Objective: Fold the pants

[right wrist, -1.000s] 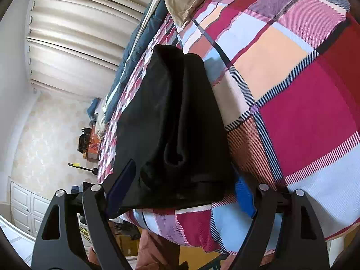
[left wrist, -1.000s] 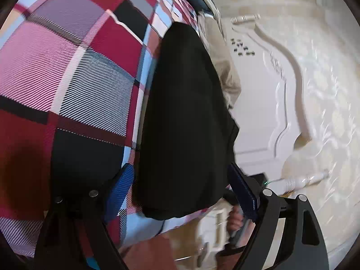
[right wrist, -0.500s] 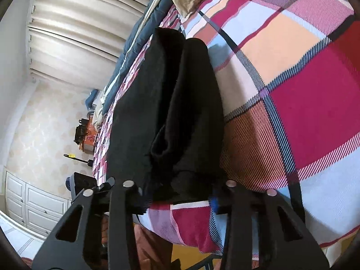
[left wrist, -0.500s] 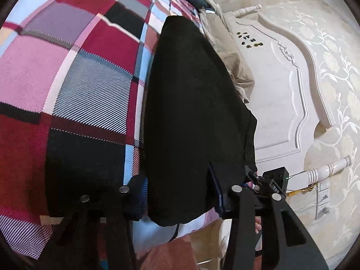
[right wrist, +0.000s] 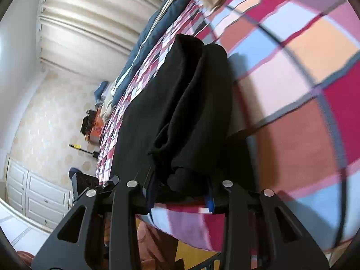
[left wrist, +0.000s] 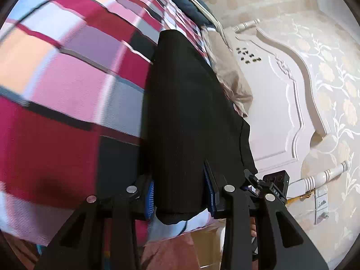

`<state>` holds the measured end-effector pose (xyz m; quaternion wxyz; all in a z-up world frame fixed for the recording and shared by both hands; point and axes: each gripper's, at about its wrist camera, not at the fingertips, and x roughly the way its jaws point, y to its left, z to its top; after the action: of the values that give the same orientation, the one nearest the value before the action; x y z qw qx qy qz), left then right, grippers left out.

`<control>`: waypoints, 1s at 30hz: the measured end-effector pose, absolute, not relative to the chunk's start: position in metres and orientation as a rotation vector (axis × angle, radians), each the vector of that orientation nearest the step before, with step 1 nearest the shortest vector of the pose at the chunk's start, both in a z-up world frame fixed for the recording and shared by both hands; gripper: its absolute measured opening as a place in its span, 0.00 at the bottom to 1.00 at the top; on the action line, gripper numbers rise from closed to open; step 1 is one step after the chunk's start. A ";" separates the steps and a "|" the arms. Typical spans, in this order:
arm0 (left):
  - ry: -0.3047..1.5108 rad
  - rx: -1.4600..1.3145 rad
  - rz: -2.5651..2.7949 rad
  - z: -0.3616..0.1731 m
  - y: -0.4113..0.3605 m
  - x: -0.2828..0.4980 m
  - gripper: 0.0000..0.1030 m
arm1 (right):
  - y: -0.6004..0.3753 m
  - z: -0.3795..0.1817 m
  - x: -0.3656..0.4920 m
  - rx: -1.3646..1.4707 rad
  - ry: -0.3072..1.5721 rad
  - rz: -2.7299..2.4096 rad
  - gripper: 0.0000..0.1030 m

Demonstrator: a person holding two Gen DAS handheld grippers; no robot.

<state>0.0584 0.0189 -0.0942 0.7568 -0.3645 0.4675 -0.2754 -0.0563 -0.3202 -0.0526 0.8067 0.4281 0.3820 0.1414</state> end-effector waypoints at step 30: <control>0.884 -0.882 -0.597 -0.094 0.135 0.043 0.71 | -0.310 -0.054 -0.023 0.929 0.896 0.434 0.73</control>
<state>0.0434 0.1352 -0.0938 0.7700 -0.4065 0.4075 -0.2753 -0.0230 -0.3103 -0.0545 0.7770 0.4295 0.4142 0.2006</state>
